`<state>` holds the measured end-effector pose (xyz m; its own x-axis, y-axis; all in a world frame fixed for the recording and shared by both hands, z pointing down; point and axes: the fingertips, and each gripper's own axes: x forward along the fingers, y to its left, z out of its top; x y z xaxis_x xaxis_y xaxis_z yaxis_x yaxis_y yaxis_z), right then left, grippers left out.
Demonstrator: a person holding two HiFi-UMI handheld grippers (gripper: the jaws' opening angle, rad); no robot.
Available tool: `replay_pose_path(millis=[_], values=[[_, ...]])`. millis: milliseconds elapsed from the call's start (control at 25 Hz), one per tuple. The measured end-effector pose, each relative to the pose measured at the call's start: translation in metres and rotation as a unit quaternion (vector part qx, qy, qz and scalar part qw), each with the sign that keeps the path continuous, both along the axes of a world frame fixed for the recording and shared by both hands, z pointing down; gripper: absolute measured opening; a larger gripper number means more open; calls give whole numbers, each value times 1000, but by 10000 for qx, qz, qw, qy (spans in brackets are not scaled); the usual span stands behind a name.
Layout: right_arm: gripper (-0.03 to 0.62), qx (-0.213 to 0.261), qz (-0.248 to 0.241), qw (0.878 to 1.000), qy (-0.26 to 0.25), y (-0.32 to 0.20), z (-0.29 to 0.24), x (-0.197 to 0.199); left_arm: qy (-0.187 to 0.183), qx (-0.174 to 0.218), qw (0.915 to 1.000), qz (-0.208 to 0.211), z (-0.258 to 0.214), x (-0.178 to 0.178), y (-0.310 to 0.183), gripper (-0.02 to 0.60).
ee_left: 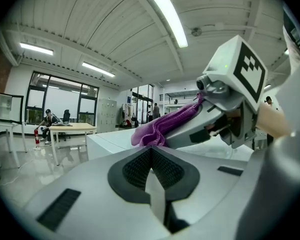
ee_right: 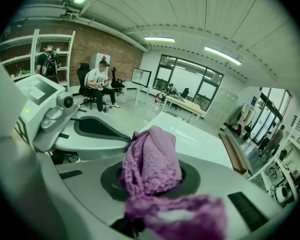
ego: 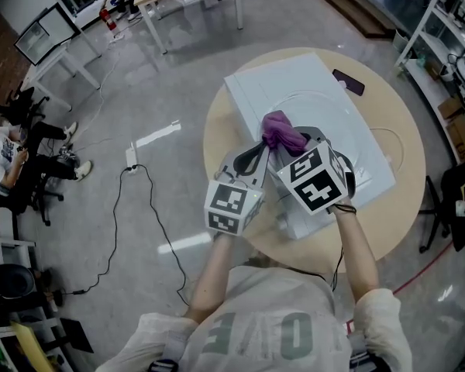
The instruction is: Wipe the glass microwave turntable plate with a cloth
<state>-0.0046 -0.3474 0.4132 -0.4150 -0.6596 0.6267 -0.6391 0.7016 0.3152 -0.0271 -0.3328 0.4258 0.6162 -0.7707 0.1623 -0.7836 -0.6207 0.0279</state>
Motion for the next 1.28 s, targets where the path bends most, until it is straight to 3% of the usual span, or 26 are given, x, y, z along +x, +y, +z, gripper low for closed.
replay_pose_path(millis=[280,440,640,1280], values=[[48,73,-2,10000,-40,-8,-8,2,-29,10,10000,20,1,2,0,2],[48,246,322,9990,-199,-36,-26,11,-18,6,10000,4,-1,-1,-1,2],[48,170,356,9991,-139,-62,-16,12,27,-14,10000,-39,-1,-2,-2,2],[48,-158,-120,9998,32,44,2,14,-15,10,9998,-204,0,-6,-5,2]])
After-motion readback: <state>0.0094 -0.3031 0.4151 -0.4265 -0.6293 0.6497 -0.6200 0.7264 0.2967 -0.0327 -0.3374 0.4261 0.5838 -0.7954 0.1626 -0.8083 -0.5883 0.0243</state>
